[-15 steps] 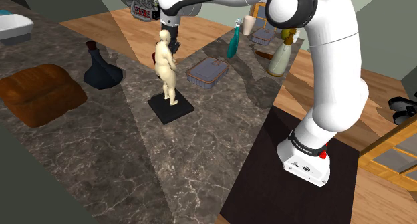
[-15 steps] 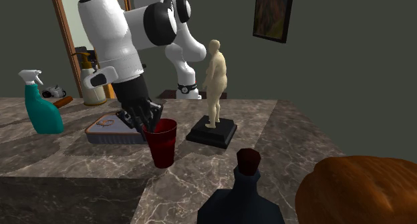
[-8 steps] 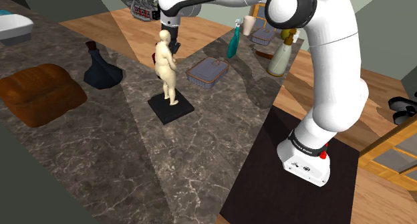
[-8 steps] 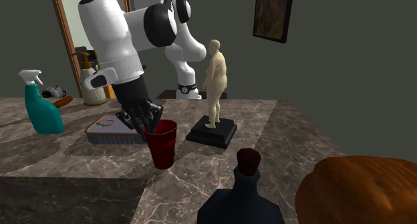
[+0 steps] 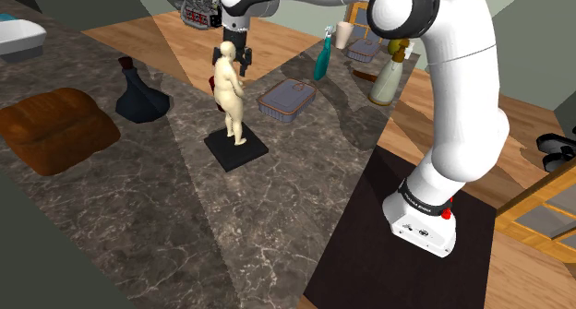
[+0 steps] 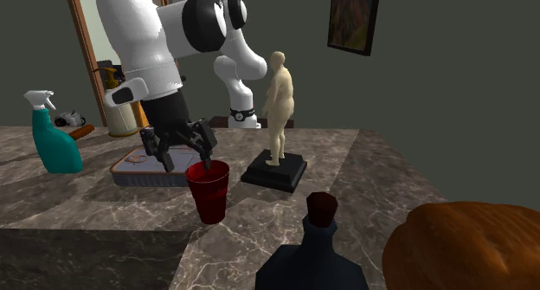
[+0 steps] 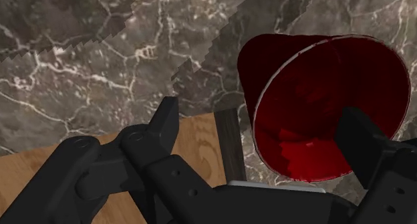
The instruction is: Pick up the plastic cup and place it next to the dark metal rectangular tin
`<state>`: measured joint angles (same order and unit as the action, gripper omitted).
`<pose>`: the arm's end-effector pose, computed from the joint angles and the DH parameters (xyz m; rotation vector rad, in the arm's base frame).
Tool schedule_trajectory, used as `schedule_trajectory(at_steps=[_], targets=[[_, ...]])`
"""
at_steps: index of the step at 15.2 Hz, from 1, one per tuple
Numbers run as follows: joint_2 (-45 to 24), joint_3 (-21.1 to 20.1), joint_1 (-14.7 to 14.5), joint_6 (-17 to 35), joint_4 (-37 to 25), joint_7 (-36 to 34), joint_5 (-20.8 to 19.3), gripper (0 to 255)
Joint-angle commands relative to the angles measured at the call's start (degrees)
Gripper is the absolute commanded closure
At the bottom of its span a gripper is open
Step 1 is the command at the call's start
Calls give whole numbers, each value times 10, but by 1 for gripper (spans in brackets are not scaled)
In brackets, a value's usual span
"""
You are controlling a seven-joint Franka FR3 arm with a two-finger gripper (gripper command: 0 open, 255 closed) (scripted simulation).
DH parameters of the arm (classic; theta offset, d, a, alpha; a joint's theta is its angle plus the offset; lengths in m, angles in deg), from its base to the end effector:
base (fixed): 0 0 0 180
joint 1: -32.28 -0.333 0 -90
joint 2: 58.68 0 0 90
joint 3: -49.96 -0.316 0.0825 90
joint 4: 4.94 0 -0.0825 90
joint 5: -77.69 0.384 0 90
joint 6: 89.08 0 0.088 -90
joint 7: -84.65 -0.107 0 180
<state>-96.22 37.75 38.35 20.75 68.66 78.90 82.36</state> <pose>0.7296 0.0476 0.3715 -2.9359 0.0937 0.0449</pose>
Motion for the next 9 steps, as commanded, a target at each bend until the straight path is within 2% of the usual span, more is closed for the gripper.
schedule_trajectory(at_steps=[1, 2, 9], targets=[[7, 0, 2, -29, -23, -1, 0, 0], [8, 0, 3, -43, -35, -2, 0, 0], [8, 0, 3, -43, -35, -2, 0, 0]])
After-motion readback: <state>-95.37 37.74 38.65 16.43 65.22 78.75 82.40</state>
